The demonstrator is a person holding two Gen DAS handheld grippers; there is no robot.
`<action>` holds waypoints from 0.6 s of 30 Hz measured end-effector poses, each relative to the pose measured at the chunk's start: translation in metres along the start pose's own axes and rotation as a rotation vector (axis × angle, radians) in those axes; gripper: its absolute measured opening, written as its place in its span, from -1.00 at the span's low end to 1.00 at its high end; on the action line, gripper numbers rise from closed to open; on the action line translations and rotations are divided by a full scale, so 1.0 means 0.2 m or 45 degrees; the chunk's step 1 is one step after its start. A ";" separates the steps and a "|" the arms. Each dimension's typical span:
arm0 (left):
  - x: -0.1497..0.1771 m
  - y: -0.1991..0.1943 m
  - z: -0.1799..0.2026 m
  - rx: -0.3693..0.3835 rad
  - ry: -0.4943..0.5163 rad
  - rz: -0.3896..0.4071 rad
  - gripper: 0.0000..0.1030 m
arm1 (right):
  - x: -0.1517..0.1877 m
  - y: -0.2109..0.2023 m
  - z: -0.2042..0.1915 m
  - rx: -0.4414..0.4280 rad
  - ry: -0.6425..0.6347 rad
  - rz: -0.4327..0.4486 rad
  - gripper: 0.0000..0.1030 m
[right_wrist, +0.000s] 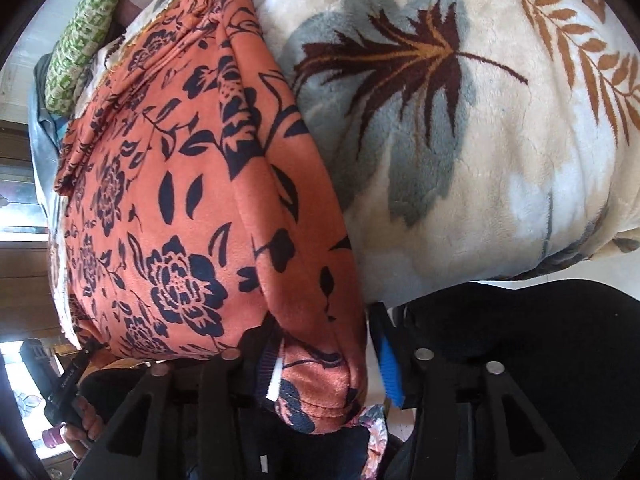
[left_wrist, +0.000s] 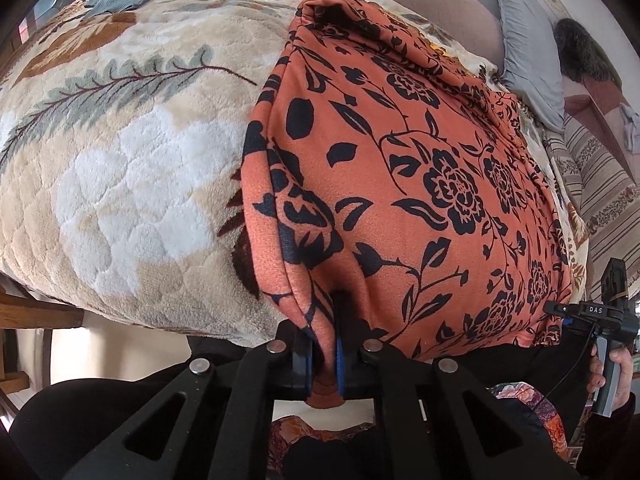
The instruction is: Fold small clothes
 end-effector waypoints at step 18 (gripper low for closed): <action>-0.51 -0.50 0.10 0.257 0.014 0.278 -0.86 | -0.30 -0.57 -0.52 -0.854 -0.086 0.249 -0.80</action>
Point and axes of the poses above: each gripper's, at about its wrist camera, not at the fingertips, and y roughly the way its jaws point, z to its right, x to its underside, the point moved 7 cm from there along y, roughly the way its jaws point, and after that the axes turned 5 degrees about y, right-handed, at the moved point
